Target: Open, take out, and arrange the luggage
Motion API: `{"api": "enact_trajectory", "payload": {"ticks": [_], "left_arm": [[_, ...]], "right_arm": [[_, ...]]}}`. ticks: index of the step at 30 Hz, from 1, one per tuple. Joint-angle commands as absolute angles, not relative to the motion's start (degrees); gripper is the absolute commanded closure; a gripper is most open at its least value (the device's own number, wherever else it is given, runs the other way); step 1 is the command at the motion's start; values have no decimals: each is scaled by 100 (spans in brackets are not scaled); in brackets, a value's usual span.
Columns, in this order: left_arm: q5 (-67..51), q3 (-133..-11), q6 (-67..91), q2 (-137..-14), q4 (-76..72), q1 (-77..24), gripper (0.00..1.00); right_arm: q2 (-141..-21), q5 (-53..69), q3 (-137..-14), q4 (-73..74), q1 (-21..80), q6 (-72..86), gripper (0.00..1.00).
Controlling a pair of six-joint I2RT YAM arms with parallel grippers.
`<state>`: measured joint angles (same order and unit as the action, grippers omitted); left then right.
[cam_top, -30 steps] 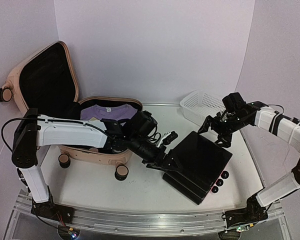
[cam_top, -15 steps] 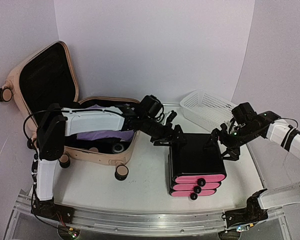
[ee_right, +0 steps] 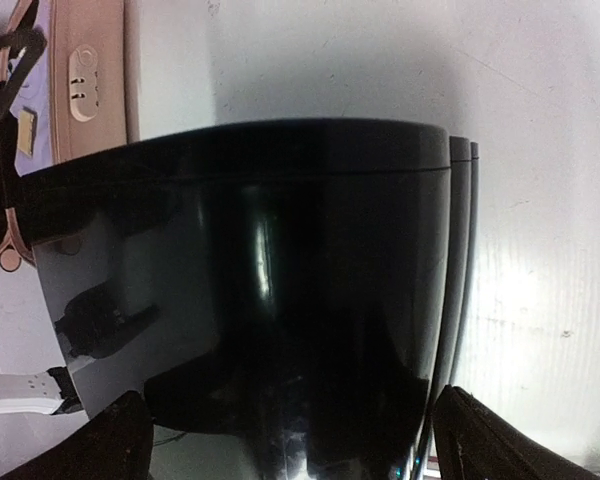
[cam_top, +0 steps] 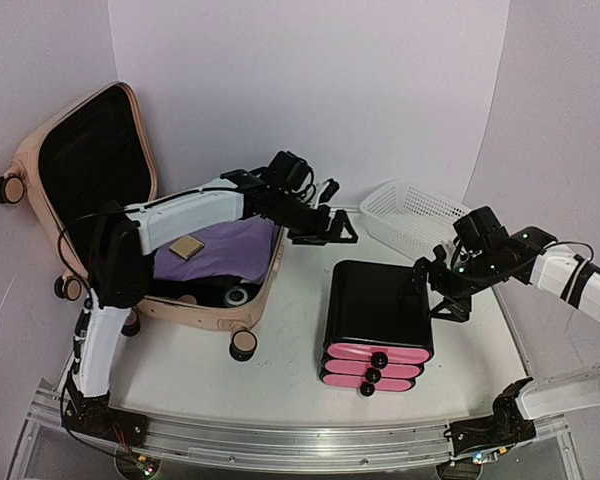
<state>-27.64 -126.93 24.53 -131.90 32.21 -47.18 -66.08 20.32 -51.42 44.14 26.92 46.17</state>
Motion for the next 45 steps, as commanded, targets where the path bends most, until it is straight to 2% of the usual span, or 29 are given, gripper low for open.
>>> {"api": "enact_trajectory", "payload": {"ticks": [1, 4, 7, 11, 13, 15, 17, 22, 27, 30, 35, 37, 39, 42, 45], "left_arm": [[-2767, -11148, 1934, -11248, 3654, -4738, 1], [-2977, -10013, 2137, -10473, 3555, -5034, 1], [-3133, -9294, 2431, -10285, 3248, -5538, 1], [-3194, -9089, 2728, -10576, 2874, -5971, 4], [-3174, -9143, 2803, -10756, 2785, -5985, 12], [-3048, -9335, 2747, -10948, 2777, -5985, 17], [-2889, -9564, 2617, -11152, 2847, -5969, 18], [-2523, -10432, 2339, -11747, 3287, -5734, 20], [-2799, -11755, 2307, -12645, 3356, -5509, 26], [-3342, -12796, 2540, -13468, 3324, -5485, 34], [-3804, -14292, 2896, -14563, 3303, -5353, 37], [-3698, -14314, 2812, -14483, 3296, -5244, 36], [-3578, -13994, 2592, -14139, 3310, -5148, 31], [-3231, -13119, 2053, -13228, 3424, -5030, 14], [-2688, -12516, 1543, -12207, 3695, -4963, 3]], "right_arm": [[-6635, 1237, -5631, 5850, 2716, 3182, 2], [-6847, 1541, -5894, 6432, 2707, 2469, 2], [-6898, 2153, -5870, 6628, 2707, 2210, 2], [-6895, 3351, -5665, 6565, 2707, 2188, 2], [-6859, 3764, -5502, 6336, 2718, 2392, 2], [-6714, 3985, -5255, 5808, 2716, 2790, 2], [-6548, 4062, -4938, 5271, 2726, 3402, 2], [-6235, 3562, -4180, 3694, 2845, 4977, 19], [-6150, 2035, -3710, 2566, 3406, 6170, 19], [-6476, 1279, -3909, 2377, 3952, 6283, 17], [-6994, 804, -4319, 2454, 4393, 6072, 12], [-6906, 650, -4403, 2781, 4395, 5702, 9], [-6707, 299, -4692, 3735, 4395, 5098, 2], [-6344, -474, -5092, 5202, 4395, 4036, 2], [-5971, -1135, -5305, 6370, 4390, 3277, 2]]}}
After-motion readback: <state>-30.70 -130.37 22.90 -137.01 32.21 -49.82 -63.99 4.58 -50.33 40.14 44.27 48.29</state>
